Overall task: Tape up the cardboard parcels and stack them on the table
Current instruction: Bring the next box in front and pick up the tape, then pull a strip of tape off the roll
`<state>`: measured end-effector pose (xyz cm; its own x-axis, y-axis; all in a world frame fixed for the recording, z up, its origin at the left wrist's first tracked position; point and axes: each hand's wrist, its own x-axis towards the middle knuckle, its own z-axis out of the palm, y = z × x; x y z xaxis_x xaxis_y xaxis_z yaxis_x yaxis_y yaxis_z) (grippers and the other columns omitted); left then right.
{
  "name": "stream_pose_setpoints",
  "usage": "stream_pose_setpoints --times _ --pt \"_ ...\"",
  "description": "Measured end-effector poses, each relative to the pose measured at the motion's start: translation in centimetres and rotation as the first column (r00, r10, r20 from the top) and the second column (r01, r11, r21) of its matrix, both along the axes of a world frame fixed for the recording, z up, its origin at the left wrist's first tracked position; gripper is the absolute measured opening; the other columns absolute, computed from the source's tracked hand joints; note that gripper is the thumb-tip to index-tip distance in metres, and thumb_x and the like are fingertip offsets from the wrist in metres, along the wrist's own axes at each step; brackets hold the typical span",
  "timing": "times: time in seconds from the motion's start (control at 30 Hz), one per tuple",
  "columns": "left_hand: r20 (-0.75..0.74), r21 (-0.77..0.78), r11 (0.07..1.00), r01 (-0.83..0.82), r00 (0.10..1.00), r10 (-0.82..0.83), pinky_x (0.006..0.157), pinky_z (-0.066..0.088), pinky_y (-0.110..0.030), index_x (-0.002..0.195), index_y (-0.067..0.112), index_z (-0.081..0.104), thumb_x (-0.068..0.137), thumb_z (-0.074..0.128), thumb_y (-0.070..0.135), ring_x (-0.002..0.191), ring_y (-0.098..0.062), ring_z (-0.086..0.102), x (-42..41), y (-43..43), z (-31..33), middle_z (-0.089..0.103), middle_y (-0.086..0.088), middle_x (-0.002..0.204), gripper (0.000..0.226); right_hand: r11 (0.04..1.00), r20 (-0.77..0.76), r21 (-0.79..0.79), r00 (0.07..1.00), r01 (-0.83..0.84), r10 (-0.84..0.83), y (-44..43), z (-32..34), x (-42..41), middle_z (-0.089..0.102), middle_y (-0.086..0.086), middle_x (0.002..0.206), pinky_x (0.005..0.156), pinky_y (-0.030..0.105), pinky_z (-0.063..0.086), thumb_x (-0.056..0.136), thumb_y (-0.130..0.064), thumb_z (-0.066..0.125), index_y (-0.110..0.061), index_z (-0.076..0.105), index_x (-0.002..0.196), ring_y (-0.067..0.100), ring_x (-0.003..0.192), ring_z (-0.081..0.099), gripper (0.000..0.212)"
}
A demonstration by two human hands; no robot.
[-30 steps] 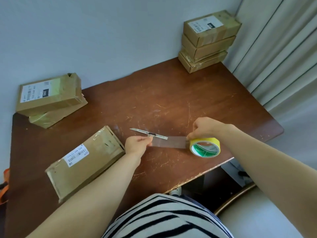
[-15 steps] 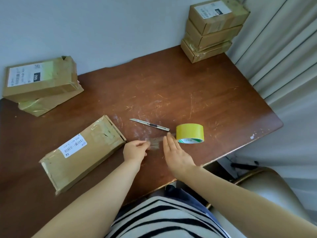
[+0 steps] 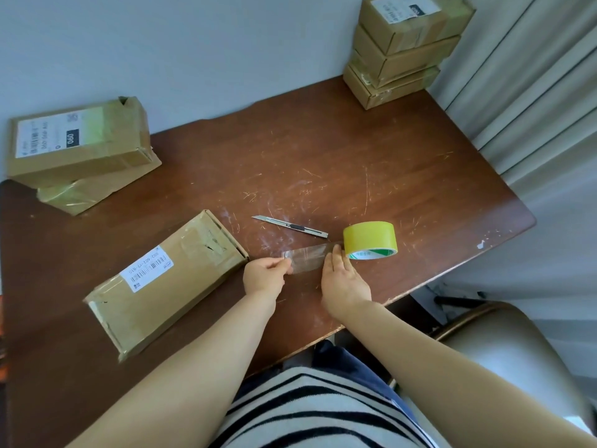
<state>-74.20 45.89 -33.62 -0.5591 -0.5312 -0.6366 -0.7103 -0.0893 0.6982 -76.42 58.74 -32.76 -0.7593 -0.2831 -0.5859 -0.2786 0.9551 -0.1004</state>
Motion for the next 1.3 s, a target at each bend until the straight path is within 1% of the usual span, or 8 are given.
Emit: stream_pose_setpoints --times 0.07,0.13,0.3,0.5,0.6,0.8,1.03,1.3 --pt "0.023 0.017 1.000 -0.004 1.000 0.004 0.056 0.041 -0.024 0.061 0.023 0.067 0.085 0.068 0.021 0.054 -0.015 0.049 -0.2 0.0 0.0 0.071 -0.005 0.074 0.024 0.995 -0.037 -0.097 0.999 -0.019 0.015 -1.2 1.2 -0.7 0.028 0.015 0.149 0.090 0.034 0.044 0.090 -0.001 0.045 -0.002 0.032 0.140 0.028 0.136 0.029 0.051" --pt "0.030 0.024 1.000 -0.003 1.000 0.002 0.057 0.041 -0.027 0.057 0.020 0.066 0.081 0.072 0.028 0.053 -0.016 0.047 -0.4 0.0 0.2 0.069 -0.006 0.069 0.026 0.978 -0.142 -0.193 0.988 -0.084 0.057 -2.7 2.1 -2.0 0.047 0.012 0.128 0.073 0.033 0.041 0.088 0.001 0.048 -0.005 0.048 0.123 0.028 0.119 0.045 0.036" --pt "0.053 -0.030 0.995 0.094 0.994 -0.093 0.072 0.050 -0.033 0.054 0.020 0.067 0.077 0.077 0.036 0.062 -0.014 0.056 -0.7 0.2 0.3 0.069 0.001 0.066 0.030 0.983 -0.246 -0.150 0.967 -0.102 0.063 -5.2 2.0 -6.6 0.042 0.014 0.133 0.078 0.038 0.044 0.086 0.008 0.049 -0.002 0.043 0.128 0.031 0.120 0.041 0.043" --pt "0.015 0.008 0.997 0.083 0.996 -0.083 0.063 0.049 -0.033 0.059 0.017 0.069 0.086 0.070 0.026 0.048 -0.012 0.047 -0.6 -0.7 0.0 0.072 -0.005 0.071 0.028 0.987 -0.243 -0.047 0.960 -0.152 0.137 -6.1 0.0 -7.5 0.049 0.018 0.124 0.081 0.040 0.045 0.089 0.000 0.052 0.000 0.045 0.122 0.035 0.113 0.048 0.034" --pt "-0.018 0.013 0.996 0.087 0.996 -0.087 0.058 0.043 -0.026 0.060 0.019 0.068 0.088 0.067 0.025 0.042 -0.006 0.045 -0.5 -0.8 0.1 0.071 0.002 0.068 0.029 0.970 -0.201 -0.244 0.979 -0.008 -0.043 -6.2 1.0 -7.5 0.048 0.019 0.119 0.072 0.038 0.039 0.093 -0.008 0.043 0.001 0.049 0.117 0.037 0.100 0.053 0.026" --pt "0.013 0.024 0.998 0.063 0.998 -0.064 0.071 0.048 -0.033 0.059 0.022 0.067 0.087 0.068 0.029 0.058 -0.012 0.049 -0.6 -0.8 -0.1 0.071 0.004 0.068 0.029 0.710 -0.070 -0.672 0.937 0.209 -0.342 -2.8 3.3 -2.8 0.056 0.007 0.086 0.062 0.035 0.040 0.097 -0.009 0.037 -0.005 0.050 0.110 0.029 0.074 0.052 0.018" --pt "-0.052 0.005 0.993 0.116 0.992 -0.116 0.068 0.044 -0.028 0.060 0.018 0.069 0.083 0.072 0.026 0.056 -0.009 0.049 -0.6 -0.9 0.2 0.066 0.008 0.060 0.025 0.775 0.023 -0.444 0.870 0.449 -0.492 1.1 1.5 2.2 0.062 0.002 0.080 0.064 0.034 0.045 0.102 -0.031 0.033 -0.013 0.053 0.110 0.025 0.075 0.058 0.028" --pt "-0.052 -0.005 0.993 0.122 0.991 -0.122 0.075 0.049 -0.031 0.058 0.020 0.069 0.084 0.071 0.024 0.064 -0.012 0.054 -0.8 -0.9 0.0 0.070 0.003 0.069 0.026 0.896 -0.092 -0.266 0.916 0.356 -0.392 1.5 0.5 2.3 0.040 -0.004 0.063 0.054 0.032 0.032 0.102 -0.027 0.032 -0.011 0.045 0.091 0.026 0.065 0.049 0.023"
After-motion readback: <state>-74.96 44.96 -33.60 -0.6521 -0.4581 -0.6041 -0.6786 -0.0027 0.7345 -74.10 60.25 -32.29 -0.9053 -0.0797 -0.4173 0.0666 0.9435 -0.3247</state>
